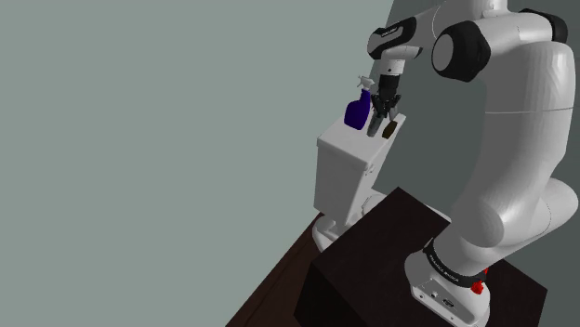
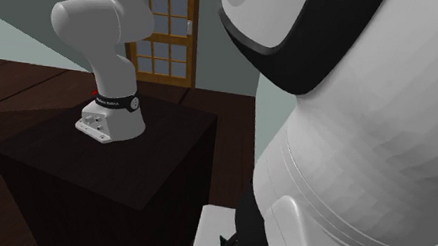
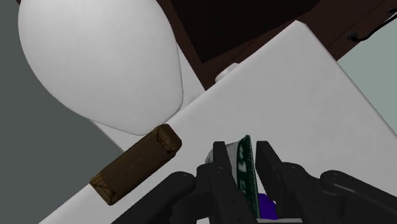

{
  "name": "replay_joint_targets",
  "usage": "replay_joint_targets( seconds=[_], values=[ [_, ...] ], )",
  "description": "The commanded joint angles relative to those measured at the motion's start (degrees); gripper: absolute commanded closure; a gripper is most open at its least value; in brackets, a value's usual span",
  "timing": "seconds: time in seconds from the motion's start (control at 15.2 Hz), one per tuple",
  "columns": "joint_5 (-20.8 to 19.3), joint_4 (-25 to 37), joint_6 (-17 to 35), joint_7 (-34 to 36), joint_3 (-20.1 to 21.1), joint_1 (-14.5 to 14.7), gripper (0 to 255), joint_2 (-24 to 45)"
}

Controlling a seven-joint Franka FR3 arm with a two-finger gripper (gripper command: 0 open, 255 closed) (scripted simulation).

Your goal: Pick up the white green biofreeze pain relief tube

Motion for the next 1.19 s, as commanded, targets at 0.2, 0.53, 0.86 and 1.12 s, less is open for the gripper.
replay_joint_targets(
  seconds=[0.2, 0.53, 0.86, 1.12],
  values=[
    [-0.3, 1.2, -1.9, 0.1, -0.1, 0.0, 255, -0.7],
    [-0.6, 3.4, -5.2, 0.3, -0.4, 0.0, 255, -1.9],
    [-1.0, 6.0, -8.6, 0.4, -0.5, -0.1, 255, -2.7],
    [-1.1, 7.2, -10.1, 0.4, -0.6, -0.1, 255, -3.0]
  ],
)
